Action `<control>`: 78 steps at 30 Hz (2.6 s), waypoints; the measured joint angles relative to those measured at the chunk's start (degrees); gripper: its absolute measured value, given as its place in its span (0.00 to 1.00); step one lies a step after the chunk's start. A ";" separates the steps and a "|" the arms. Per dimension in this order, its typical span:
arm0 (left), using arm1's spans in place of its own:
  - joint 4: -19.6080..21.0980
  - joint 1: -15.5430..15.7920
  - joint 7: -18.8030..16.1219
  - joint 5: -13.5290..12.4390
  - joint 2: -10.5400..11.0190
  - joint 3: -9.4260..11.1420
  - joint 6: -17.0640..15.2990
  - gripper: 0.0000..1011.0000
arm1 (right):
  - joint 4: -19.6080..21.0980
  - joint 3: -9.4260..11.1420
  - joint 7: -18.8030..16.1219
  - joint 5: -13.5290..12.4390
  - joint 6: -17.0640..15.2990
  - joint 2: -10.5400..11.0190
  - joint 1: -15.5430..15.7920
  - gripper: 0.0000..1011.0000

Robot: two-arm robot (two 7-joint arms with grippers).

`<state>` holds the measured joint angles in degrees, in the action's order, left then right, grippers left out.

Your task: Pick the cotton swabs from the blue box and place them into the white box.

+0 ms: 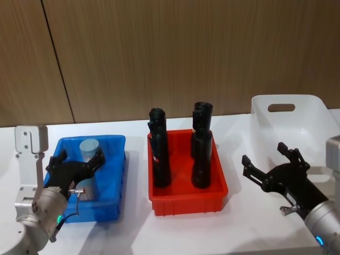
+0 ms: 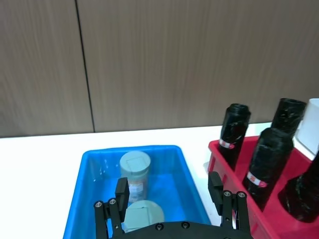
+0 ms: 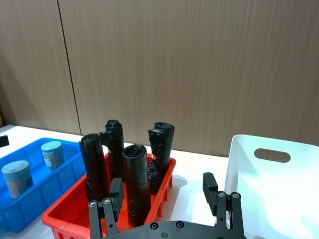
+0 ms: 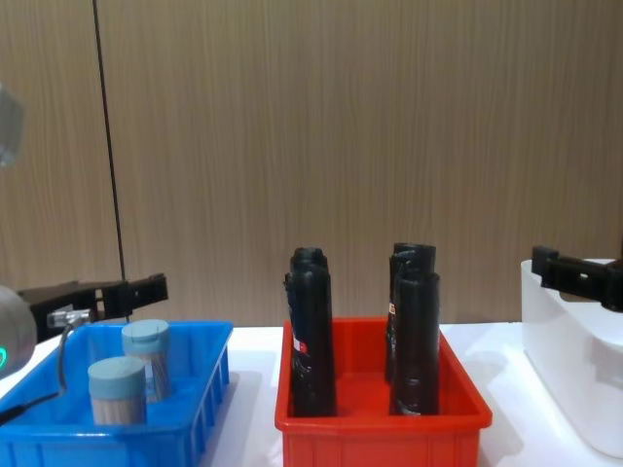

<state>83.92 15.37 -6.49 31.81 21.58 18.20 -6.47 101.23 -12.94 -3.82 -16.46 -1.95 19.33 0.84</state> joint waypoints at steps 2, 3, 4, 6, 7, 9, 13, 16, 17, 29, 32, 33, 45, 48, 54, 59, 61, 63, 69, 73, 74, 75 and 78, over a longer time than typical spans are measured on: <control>-0.67 0.31 -0.33 0.60 -0.11 -0.28 -0.58 0.99 | 0.00 0.00 0.00 0.00 0.00 0.00 0.00 0.99; -0.87 0.41 -0.42 0.77 -0.14 -0.37 -0.78 0.99 | 0.00 0.00 0.00 0.00 0.00 0.00 0.00 0.99; -1.07 0.51 -0.50 0.92 -0.18 -0.45 -0.98 0.99 | 0.00 0.00 0.00 0.00 0.00 0.00 0.00 0.99; -1.73 0.89 -0.73 1.37 -0.31 -0.70 -1.69 0.99 | 0.00 0.00 0.00 0.00 0.00 0.00 0.00 0.99; -2.16 1.15 -0.80 1.56 -0.40 -0.83 -2.05 0.99 | 0.00 0.00 0.00 0.00 0.00 0.00 0.00 0.99; -2.88 1.57 -0.86 1.85 -0.55 -1.02 -2.76 0.99 | 0.00 0.00 0.00 0.00 0.00 0.00 0.00 0.99; -3.90 2.27 -0.86 2.04 -0.77 -1.27 -3.98 0.99 | 0.00 0.00 0.00 0.00 0.00 0.00 0.00 0.99; -4.57 2.73 -0.80 2.05 -0.90 -1.40 -4.72 0.99 | 0.00 0.00 0.00 0.00 0.00 0.00 0.00 0.99; -4.99 3.01 -0.64 2.05 -0.97 -1.48 -5.29 0.99 | 0.00 0.00 0.00 0.00 0.00 0.00 0.00 0.99; -8.13 5.11 2.66 0.92 -1.17 -2.01 -9.40 0.99 | 0.00 0.00 0.00 0.00 0.00 0.00 0.00 0.99; -8.85 5.61 3.76 0.45 -1.18 -2.08 -10.35 0.99 | 0.00 0.00 0.00 0.00 0.00 0.00 0.00 0.99; -8.97 5.69 4.02 0.35 -1.19 -2.09 -10.54 0.99 | 0.00 0.00 0.00 0.00 0.00 0.00 0.00 0.99; -11.95 7.39 8.28 -1.28 -1.41 -2.18 -12.67 0.99 | 0.00 0.00 0.00 0.00 0.00 0.00 0.00 0.99; -12.54 7.72 8.94 -1.58 -1.50 -2.17 -12.97 0.99 | 0.00 0.00 0.00 0.00 0.00 0.00 0.00 0.99; -13.66 8.33 9.90 -2.13 -1.67 -2.17 -13.42 0.99 | 0.00 0.00 0.00 0.00 0.00 0.00 0.00 0.99; -14.51 8.79 10.58 -2.67 -1.80 -2.15 -13.68 0.99 | 0.00 0.00 0.00 0.00 0.00 0.00 0.00 0.99; -15.07 9.13 11.01 -3.09 -1.89 -2.14 -13.85 0.99 | 0.00 0.00 0.00 0.00 0.00 0.00 0.00 0.99; -15.36 9.30 11.23 -3.30 -1.94 -2.13 -13.90 0.99 | 0.00 0.00 0.00 0.00 0.00 0.00 0.00 0.99; -16.38 9.90 11.92 -4.27 -2.11 -2.08 -14.05 0.89 | 0.00 0.00 0.00 0.00 0.00 0.00 0.00 0.99; -17.16 10.36 12.17 -5.08 -2.28 -2.01 -14.10 0.75 | 0.00 0.01 0.00 0.00 0.00 0.00 0.00 0.99; -17.29 10.42 12.19 -5.21 -2.30 -2.00 -14.10 0.75 | 0.00 0.00 0.00 0.00 0.00 0.00 0.00 0.99; -17.29 10.42 12.19 -5.21 -2.30 -2.00 -14.10 0.72 | 0.00 0.00 0.00 0.00 0.00 0.00 0.00 0.99; -17.85 10.73 12.29 -5.80 -2.45 -1.94 -14.05 0.66 | 0.00 0.00 0.00 0.00 0.00 0.00 0.00 0.99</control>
<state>66.07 26.10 5.80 26.01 19.13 16.26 -20.52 101.23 -12.94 -3.83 -16.46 -1.95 19.34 0.84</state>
